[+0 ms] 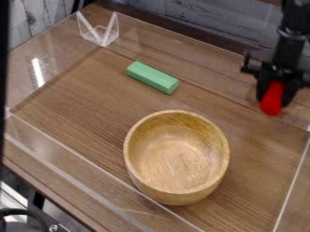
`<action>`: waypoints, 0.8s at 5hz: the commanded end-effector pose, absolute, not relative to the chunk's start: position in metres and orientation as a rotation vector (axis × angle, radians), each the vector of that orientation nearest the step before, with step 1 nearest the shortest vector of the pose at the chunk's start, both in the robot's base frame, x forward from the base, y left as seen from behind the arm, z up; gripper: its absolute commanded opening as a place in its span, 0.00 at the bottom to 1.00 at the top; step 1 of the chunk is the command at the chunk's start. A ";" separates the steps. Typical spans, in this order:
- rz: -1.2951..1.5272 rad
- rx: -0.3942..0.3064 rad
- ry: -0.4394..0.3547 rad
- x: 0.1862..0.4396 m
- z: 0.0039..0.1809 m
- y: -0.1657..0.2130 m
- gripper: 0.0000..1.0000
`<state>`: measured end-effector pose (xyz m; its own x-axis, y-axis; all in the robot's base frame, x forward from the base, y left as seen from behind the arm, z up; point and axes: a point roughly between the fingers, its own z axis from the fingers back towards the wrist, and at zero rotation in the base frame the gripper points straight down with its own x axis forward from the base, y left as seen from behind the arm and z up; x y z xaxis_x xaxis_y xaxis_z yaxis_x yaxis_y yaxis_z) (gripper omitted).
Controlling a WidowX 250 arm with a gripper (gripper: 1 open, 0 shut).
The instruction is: Move the red fruit to the right side of the table
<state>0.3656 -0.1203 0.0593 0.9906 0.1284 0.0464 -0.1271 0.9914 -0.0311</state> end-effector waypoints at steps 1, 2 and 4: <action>0.133 -0.048 -0.091 0.371 0.072 -0.118 0.00; 0.090 -0.037 -0.072 0.371 0.060 -0.109 0.00; 0.114 -0.041 -0.046 0.373 0.048 -0.094 0.00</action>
<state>0.3652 -0.0994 0.0333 0.9957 0.0929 0.0012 -0.0929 0.9953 -0.0289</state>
